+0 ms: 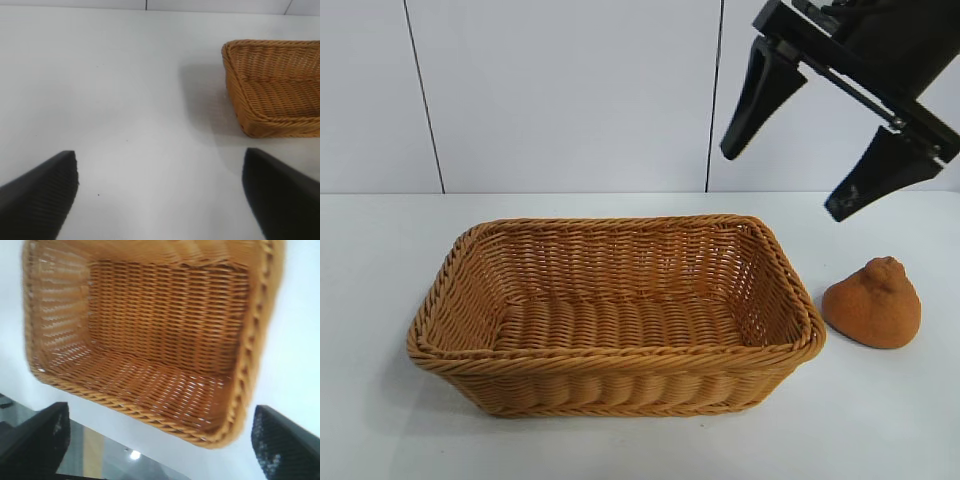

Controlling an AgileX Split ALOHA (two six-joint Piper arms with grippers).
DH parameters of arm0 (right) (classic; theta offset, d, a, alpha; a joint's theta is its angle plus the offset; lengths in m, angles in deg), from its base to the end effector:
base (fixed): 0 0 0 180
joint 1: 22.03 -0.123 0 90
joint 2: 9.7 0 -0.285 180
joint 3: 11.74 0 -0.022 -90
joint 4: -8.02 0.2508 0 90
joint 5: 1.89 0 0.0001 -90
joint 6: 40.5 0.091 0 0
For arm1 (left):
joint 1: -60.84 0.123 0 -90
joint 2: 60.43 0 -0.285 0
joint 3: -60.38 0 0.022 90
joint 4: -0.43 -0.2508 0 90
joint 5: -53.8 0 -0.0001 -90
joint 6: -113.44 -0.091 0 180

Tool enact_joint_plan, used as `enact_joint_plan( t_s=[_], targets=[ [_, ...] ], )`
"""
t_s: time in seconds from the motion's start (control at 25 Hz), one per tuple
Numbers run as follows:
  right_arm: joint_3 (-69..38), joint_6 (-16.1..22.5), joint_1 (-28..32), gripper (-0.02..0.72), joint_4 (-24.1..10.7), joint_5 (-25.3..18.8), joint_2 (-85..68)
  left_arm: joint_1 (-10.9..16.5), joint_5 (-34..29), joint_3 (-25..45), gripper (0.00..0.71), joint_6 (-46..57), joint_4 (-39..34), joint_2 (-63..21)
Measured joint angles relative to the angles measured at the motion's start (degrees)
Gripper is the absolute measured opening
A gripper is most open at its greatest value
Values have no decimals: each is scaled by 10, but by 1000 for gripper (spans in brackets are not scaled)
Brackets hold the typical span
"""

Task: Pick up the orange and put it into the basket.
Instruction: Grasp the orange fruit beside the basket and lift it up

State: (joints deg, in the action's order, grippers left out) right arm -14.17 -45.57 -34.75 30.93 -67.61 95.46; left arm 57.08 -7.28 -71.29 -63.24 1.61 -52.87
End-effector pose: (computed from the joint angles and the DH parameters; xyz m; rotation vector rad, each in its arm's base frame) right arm 0.3175 0.1048 0.2591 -0.2480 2.9869 0.5771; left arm -0.0063 -0.0012 0.2780 0.0090 2.0428 -0.1019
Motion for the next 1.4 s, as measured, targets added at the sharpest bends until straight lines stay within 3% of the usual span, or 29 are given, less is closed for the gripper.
enact_joint_plan(
  t_s=[0.2, 0.32, 0.76, 1.12, 1.4],
  targets=[
    [3, 31, 2, 675, -102, -16, 0, 0, 0, 0, 636, 0, 0, 0],
    [5, 40, 16, 675, -127, -9, 0, 0, 0, 0, 636, 0, 0, 0],
    [6, 45, 117, 675, -131, 56, 0, 0, 0, 0, 636, 0, 0, 0],
    [6, 46, 122, 675, -115, 109, 6, 0, 0, 0, 636, 0, 0, 0],
    [7, 46, 122, 675, -104, 114, 67, 0, 0, 0, 636, 0, 0, 0]
  ],
)
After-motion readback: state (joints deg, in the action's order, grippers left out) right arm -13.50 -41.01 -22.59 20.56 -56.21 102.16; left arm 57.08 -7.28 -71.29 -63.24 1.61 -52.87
